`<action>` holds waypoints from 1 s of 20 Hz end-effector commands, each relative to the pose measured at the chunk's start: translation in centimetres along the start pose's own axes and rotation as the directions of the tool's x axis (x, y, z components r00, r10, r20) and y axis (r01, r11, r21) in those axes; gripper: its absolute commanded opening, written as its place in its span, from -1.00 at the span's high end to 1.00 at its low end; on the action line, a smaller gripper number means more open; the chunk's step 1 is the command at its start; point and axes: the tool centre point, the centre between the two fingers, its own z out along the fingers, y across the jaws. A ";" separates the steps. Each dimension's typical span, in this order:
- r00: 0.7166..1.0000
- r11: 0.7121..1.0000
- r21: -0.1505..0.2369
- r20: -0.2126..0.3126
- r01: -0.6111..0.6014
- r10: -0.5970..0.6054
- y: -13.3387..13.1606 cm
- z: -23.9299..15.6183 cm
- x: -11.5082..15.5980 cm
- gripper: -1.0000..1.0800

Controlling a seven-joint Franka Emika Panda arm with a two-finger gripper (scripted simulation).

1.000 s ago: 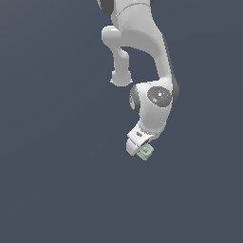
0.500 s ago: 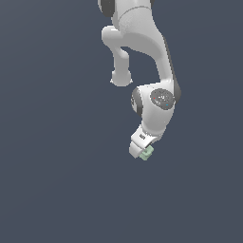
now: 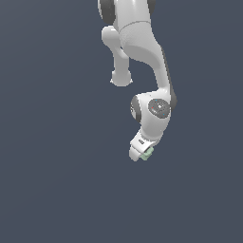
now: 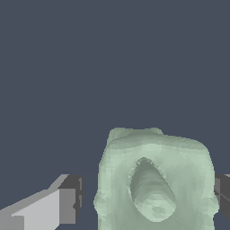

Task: Pick up the object and move it to a goal position.

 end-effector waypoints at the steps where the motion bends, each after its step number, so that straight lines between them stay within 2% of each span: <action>1: 1.000 1.000 -0.001 -0.001 0.001 -0.001 0.0 0.9 0.0 -0.92; 5: 1.000 1.000 -0.001 -0.001 0.001 -0.001 0.1 1.2 0.1 -0.92; 6: 1.000 1.000 -0.001 -0.001 0.001 -0.001 0.1 1.2 0.1 1.00; 20: 1.000 1.000 -0.001 -0.001 0.001 -0.001 0.2 0.8 -0.1 1.00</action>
